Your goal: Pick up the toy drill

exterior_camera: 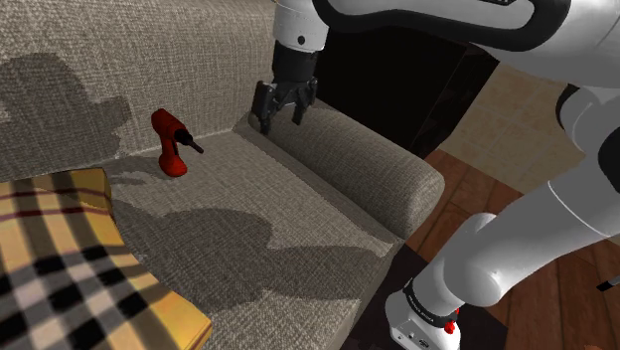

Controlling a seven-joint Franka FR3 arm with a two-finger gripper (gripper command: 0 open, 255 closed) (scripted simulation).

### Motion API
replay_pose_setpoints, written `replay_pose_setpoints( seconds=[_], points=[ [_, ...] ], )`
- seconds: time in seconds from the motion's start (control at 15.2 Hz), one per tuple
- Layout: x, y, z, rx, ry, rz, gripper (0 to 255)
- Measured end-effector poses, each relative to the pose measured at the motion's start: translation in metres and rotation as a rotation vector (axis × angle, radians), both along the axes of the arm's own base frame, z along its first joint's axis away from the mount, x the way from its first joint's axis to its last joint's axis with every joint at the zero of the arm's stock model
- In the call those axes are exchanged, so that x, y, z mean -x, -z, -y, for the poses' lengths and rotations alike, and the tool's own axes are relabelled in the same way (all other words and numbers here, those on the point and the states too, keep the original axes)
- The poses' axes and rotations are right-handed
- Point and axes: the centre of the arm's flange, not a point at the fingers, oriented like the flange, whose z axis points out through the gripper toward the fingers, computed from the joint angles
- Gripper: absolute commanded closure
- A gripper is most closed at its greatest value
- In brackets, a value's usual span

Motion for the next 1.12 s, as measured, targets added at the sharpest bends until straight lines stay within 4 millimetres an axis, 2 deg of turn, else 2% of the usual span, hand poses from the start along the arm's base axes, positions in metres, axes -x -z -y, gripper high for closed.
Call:
replay_pose_setpoints(
  seconds=[0.92,1.12],
  points=[
    [-0.092,0.005,-0.156,0.024,-0.014,0.046,0],
    [-0.097,0.016,-0.164,0.027,-0.012,0.048,0]
  ],
)
